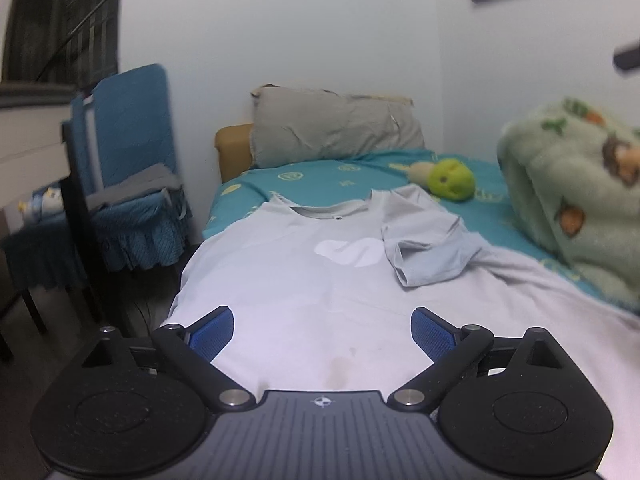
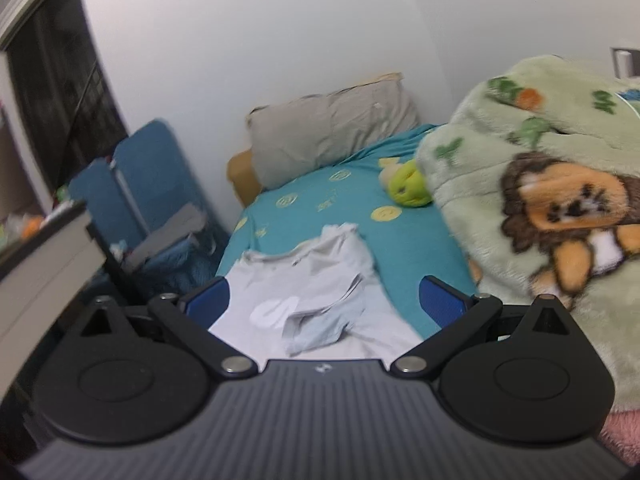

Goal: Fold clothes

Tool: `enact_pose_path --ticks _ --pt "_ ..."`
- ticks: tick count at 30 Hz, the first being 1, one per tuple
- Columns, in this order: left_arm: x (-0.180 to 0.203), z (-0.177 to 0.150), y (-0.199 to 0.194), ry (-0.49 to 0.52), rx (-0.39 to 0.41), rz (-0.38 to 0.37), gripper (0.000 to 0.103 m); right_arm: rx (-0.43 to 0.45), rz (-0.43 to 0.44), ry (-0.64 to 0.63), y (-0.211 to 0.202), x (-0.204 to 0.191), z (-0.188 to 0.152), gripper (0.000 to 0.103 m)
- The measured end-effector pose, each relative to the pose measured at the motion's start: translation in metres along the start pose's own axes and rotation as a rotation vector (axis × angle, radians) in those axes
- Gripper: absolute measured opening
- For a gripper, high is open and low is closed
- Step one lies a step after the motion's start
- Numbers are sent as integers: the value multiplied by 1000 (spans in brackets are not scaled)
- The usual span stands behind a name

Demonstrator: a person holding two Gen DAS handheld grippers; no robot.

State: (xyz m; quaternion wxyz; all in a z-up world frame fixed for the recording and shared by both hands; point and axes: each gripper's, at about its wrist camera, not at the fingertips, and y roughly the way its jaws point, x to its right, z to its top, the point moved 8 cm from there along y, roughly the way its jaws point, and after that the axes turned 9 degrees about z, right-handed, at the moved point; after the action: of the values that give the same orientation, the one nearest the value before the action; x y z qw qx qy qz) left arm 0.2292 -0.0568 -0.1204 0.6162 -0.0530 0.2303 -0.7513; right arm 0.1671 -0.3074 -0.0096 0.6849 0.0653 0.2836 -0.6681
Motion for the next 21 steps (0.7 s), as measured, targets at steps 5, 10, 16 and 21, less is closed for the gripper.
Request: enact_pose_path --ticks 5,10,16,21 --pt "53 30 53 86 -3 -35 88 22 -2 37 4 28 6 103" --pt "109 60 129 126 -23 -102 83 23 0 52 16 47 8 103" --pt "158 78 202 110 -56 -178 68 3 -10 83 39 70 6 103" --pt "173 75 241 66 -100 -199 29 -35 3 148 55 83 -3 103"
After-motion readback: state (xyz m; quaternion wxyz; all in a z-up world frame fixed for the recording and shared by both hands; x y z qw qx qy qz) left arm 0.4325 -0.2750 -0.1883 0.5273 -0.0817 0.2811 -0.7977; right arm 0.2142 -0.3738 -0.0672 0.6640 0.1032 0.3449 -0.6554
